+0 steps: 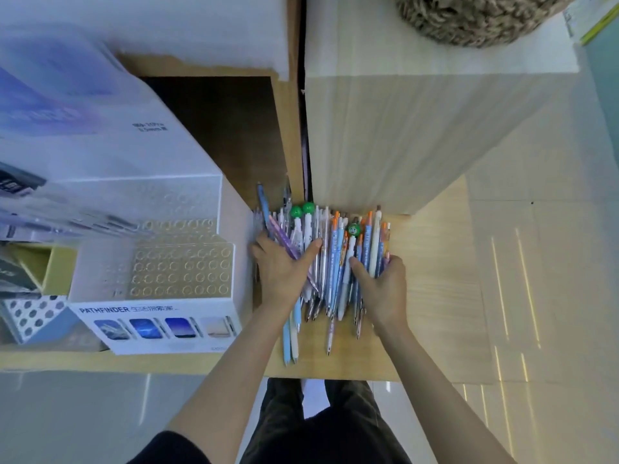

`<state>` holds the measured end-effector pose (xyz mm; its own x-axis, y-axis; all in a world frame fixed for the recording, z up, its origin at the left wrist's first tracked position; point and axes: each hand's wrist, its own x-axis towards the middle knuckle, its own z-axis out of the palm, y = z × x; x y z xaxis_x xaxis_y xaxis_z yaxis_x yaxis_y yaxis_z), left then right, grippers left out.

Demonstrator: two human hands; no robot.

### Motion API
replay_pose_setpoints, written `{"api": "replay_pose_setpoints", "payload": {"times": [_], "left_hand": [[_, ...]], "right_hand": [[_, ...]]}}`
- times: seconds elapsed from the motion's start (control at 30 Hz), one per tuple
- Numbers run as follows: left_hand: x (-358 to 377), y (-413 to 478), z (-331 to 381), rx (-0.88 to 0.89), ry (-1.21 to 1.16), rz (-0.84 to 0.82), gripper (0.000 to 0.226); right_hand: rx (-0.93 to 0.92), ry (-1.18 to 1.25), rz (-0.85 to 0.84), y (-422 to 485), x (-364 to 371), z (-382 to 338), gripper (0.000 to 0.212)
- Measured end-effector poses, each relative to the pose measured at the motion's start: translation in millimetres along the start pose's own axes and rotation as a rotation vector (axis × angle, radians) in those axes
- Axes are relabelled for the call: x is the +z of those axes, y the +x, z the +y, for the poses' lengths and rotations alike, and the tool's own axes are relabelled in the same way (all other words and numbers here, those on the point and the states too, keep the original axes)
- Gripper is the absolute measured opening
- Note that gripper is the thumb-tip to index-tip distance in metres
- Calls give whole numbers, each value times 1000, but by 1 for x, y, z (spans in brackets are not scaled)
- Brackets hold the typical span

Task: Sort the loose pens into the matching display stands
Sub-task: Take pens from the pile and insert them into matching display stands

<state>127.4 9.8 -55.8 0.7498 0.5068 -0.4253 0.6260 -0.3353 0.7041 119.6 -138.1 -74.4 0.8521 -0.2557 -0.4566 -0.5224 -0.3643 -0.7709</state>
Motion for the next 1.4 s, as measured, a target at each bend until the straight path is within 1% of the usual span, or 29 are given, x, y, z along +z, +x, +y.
{"api": "replay_pose_setpoints", "payload": {"times": [0.13, 0.2, 0.23, 0.37, 0.53, 0.6, 0.67, 0.7, 0.8, 0.93, 1.03, 1.1, 1.2, 1.3, 1.4], "left_hand": [[-1, 2, -5, 66, 9, 11, 58], [-3, 6, -9, 73, -92, 4, 42], [-4, 8, -9, 86, -134, -5, 37], [-10, 11, -9, 121, -74, -58, 32], [-17, 9, -6, 144, -95, -107, 26], [-19, 10, -7, 161, -91, -85, 34], [-21, 14, -8, 194, -76, -68, 35], [-22, 15, -7, 206, -68, -74, 30], [-23, 18, -4, 200, -95, -108, 3], [-24, 18, 1, 150, -172, -110, 23], [-23, 17, 2, 164, -172, -116, 35], [-24, 17, 0, 179, -183, -92, 36], [-28, 17, -2, 179, -168, -61, 29], [-32, 10, 2, 168, -174, -89, 35], [-37, 3, 13, 227, -183, -92, 45]], "right_hand": [[-16, 30, -32, -4, 4, -11, 33], [-6, 45, -47, -5, 6, -14, 30], [6, 53, -58, -5, 5, -15, 30], [47, 71, -113, 0, -2, -16, 33], [55, 92, -154, 2, -10, -18, 14], [64, 107, -136, 4, -12, -18, 13], [72, 110, -126, 7, -14, -18, 12], [69, 112, -127, 8, -14, -19, 12], [62, 116, -134, 10, -13, -20, 13], [59, 109, -143, 11, -13, -21, 13], [48, 78, -151, 11, -13, -20, 14], [29, 50, -150, 10, -15, -20, 16], [-15, 48, -127, 8, -17, -23, 18], [-42, 43, -136, 6, -16, -27, 17], [-55, 38, -163, 5, -14, -27, 15]]}}
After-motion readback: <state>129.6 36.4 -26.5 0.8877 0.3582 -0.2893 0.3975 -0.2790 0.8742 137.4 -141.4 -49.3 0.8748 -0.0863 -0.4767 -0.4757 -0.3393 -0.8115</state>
